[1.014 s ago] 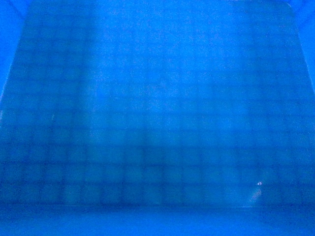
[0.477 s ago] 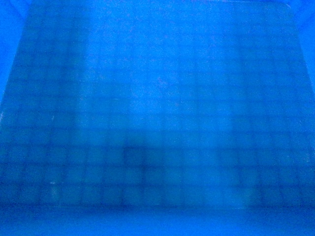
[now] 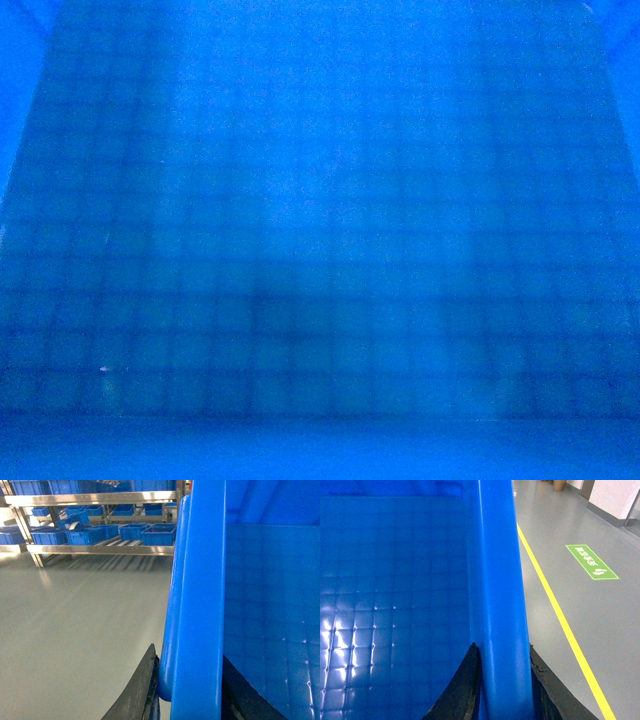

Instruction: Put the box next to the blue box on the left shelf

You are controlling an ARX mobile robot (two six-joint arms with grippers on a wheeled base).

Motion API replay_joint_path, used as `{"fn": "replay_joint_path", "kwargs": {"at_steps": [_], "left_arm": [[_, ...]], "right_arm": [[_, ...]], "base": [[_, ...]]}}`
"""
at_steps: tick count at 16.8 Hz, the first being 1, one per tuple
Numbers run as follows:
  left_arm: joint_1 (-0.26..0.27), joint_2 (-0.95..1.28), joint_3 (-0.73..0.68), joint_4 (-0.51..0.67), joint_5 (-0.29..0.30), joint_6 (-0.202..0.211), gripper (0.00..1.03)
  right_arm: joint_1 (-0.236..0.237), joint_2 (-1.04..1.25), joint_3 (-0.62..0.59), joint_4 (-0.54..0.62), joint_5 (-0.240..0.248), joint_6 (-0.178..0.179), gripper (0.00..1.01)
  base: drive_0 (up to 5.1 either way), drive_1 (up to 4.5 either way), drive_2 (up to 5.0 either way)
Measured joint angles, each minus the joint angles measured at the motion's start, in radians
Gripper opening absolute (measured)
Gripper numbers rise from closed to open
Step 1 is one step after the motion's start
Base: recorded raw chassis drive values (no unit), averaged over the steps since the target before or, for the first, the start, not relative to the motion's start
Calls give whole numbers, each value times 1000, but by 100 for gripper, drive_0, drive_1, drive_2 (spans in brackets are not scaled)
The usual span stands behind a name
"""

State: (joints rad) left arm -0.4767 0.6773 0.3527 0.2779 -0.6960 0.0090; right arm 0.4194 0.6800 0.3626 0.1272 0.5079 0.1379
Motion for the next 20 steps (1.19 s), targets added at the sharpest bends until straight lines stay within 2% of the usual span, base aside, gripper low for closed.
{"fn": "replay_joint_path", "kwargs": {"at_steps": [20], "left_arm": [[0, 3, 0, 1, 0, 0, 20]], "right_arm": [[0, 3, 0, 0, 0, 0, 18]], "base": [[-1, 421, -423]]}}
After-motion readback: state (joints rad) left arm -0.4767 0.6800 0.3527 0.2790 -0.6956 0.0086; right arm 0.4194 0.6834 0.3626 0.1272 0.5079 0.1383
